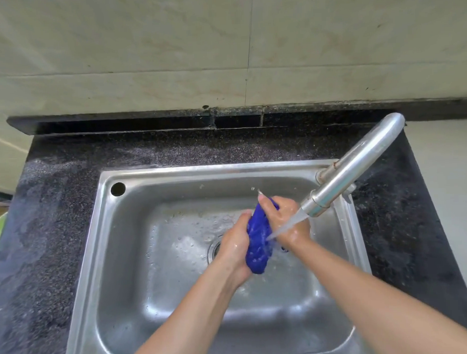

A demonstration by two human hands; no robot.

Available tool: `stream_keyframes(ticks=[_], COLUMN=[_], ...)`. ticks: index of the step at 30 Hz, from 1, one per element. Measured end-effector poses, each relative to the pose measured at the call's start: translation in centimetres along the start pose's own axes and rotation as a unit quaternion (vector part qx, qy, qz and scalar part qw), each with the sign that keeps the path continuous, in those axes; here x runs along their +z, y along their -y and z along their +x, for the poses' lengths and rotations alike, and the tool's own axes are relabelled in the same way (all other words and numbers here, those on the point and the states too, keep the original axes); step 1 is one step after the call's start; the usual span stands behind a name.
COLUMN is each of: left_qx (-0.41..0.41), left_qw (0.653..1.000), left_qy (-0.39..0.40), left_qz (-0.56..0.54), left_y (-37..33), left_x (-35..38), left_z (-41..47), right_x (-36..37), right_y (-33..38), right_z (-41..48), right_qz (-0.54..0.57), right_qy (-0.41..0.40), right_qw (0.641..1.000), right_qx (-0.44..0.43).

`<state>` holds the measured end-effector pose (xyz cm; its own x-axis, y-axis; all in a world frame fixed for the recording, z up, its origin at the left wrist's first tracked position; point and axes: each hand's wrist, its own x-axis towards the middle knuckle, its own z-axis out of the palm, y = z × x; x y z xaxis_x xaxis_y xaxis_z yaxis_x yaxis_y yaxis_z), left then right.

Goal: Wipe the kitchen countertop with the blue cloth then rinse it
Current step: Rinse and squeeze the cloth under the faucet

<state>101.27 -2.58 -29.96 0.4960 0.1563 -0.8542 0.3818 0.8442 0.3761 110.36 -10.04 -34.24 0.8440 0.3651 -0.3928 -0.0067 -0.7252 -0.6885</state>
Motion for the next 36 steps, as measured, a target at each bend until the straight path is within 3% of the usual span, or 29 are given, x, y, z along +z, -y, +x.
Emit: stream_keyframes(ticks=[3,6,8,10,12,15,18,21,24,27,29,31,34,36], left_qx=[-0.033,-0.06,-0.05,-0.039,-0.044,-0.038,-0.034,-0.071,-0.081,-0.042,-0.008,0.023,0.033,0.051], left_qw=[0.994,0.979,0.979,0.991,0.995,0.993,0.994,0.988,0.989,0.997,0.999,0.996,0.99,0.988], left_qy=[0.084,0.113,0.107,0.101,0.09,0.07,0.041,0.017,0.004,-0.002,-0.047,-0.086,-0.117,-0.126], left_qz=[0.057,0.159,0.166,0.083,-0.026,-0.085,-0.096,-0.132,-0.121,-0.07,-0.023,-0.011,-0.069,-0.075], left_y=[-2.0,-3.5,-4.0,-4.6,-5.1,-4.9,-3.0,-1.0,0.3,1.5,2.0,1.6,-0.4,-0.3], left_x=[-2.5,-4.4,-5.3,-5.7,-6.0,-7.1,-6.9,-4.8,-3.0,-0.6,0.9,1.4,0.6,0.8], left_z=[-0.3,-0.6,-0.5,-0.5,-0.6,-0.1,0.6,1.2,2.3,2.3,1.7,1.7,1.7,1.5], right_x=[-2.0,-4.8,-6.1,-6.5,-6.7,-6.8,-4.9,-2.8,-0.9,0.4,-0.2,0.0,1.9,2.2], right_y=[-1.1,-1.0,-1.4,-2.5,-3.7,-3.4,-0.5,3.0,4.3,3.2,2.9,2.7,3.1,2.9], right_z=[1.0,0.2,-0.2,-0.7,-0.7,-1.4,-3.0,-6.0,-9.2,-6.9,-3.5,-2.5,-6.6,-6.6], right_qz=[0.018,0.023,-0.058,-0.177,-0.192,0.058,0.205,0.282,0.268,0.157,0.139,0.154,0.168,0.149], right_qy=[0.081,0.205,0.27,0.296,0.281,0.222,0.157,0.175,0.145,-0.053,-0.141,-0.149,-0.071,-0.064], right_qw=[0.996,0.977,0.959,0.935,0.938,0.973,0.966,0.943,0.951,0.986,0.979,0.975,0.982,0.984], right_qx=[-0.041,-0.058,-0.065,-0.079,-0.061,0.002,0.007,-0.024,-0.058,-0.014,0.055,0.053,-0.053,-0.067])
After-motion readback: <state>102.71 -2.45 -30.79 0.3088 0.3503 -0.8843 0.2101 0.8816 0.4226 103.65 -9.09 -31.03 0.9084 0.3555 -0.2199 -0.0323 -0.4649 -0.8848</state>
